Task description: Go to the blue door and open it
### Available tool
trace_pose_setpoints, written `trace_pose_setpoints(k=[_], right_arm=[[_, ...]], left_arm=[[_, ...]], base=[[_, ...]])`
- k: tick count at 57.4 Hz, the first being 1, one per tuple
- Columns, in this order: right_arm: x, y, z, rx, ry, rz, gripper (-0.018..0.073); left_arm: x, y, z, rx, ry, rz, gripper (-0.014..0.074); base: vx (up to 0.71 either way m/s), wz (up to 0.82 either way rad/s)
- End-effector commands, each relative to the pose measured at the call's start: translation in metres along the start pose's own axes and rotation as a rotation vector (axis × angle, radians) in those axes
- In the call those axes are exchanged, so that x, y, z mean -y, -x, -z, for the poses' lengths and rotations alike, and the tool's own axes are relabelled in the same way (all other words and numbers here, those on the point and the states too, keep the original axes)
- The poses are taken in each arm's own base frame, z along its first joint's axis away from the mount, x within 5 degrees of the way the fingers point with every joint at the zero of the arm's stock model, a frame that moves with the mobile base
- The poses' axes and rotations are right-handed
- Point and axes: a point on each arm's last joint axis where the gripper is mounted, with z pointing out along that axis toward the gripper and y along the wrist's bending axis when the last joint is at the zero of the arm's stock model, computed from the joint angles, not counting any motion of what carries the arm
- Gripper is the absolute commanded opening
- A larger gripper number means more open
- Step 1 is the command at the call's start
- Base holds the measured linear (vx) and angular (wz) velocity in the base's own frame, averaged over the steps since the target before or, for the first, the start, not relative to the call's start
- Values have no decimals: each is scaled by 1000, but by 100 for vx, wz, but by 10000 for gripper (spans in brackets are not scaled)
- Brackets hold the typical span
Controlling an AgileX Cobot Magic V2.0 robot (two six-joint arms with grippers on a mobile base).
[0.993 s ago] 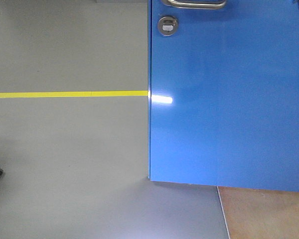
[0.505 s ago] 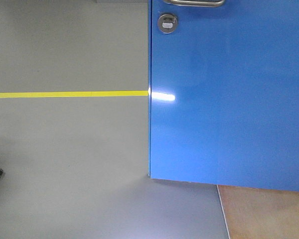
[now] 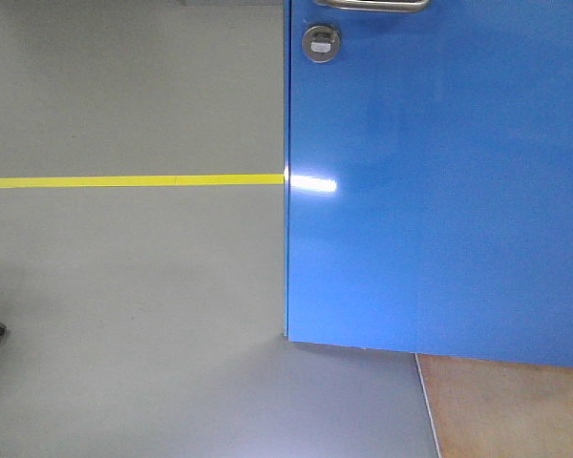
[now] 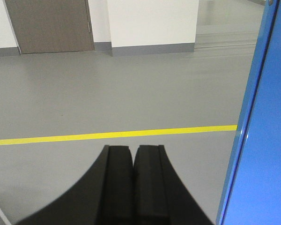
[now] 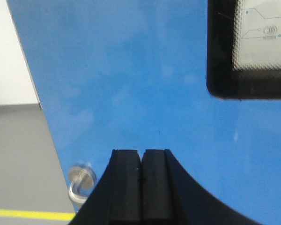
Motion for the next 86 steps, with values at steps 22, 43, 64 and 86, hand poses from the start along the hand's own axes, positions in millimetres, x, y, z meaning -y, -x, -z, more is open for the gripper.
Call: trace_pose_setpoints(k=[22,43,64,86], right_arm=[[9,-154,154,213,-26,78,12],[17,-293,183,155,-20,-14,12],[19,-312,180,127,-28,27,12],[17,-310,184,174,15,29,12]], left_arm=[[0,17,4,123,-7,8,73],[0,17,4,123,-7,8,73],[0,17,4,123,-7,8,73],[0,17,4,123,-7,8,73]], base=[[0,0],[0,0],[0,0],[0,0]])
